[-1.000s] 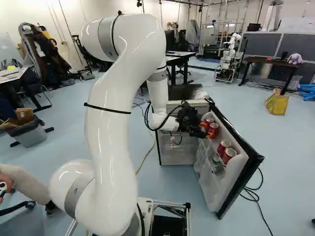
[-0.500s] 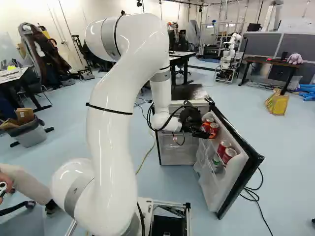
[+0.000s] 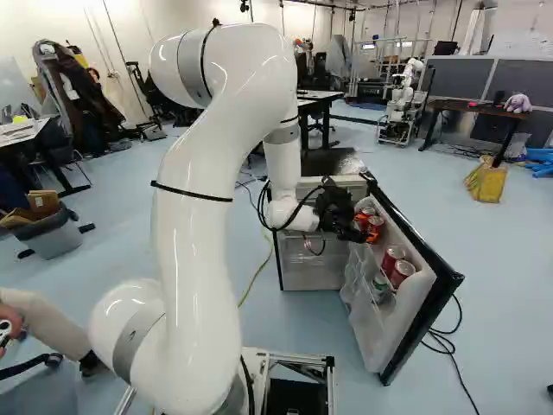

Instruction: Grab a drink from the fridge

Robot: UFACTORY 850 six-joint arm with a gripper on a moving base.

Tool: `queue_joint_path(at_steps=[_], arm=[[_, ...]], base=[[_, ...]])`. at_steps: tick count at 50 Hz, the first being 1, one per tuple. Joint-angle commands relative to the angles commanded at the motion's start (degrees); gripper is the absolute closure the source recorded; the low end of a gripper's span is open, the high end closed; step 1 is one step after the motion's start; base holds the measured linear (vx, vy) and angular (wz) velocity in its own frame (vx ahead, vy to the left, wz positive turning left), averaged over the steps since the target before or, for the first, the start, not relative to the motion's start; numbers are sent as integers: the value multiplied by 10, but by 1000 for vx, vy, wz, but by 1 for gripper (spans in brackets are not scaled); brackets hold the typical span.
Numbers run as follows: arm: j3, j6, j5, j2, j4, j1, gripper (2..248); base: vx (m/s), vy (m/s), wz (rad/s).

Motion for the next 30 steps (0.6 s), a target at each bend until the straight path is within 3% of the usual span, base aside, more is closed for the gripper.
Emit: queue_joint_path(at_steps=[30], arm=[[-11,0,0,-7,0,-10,99]], base=[[0,0,0]])
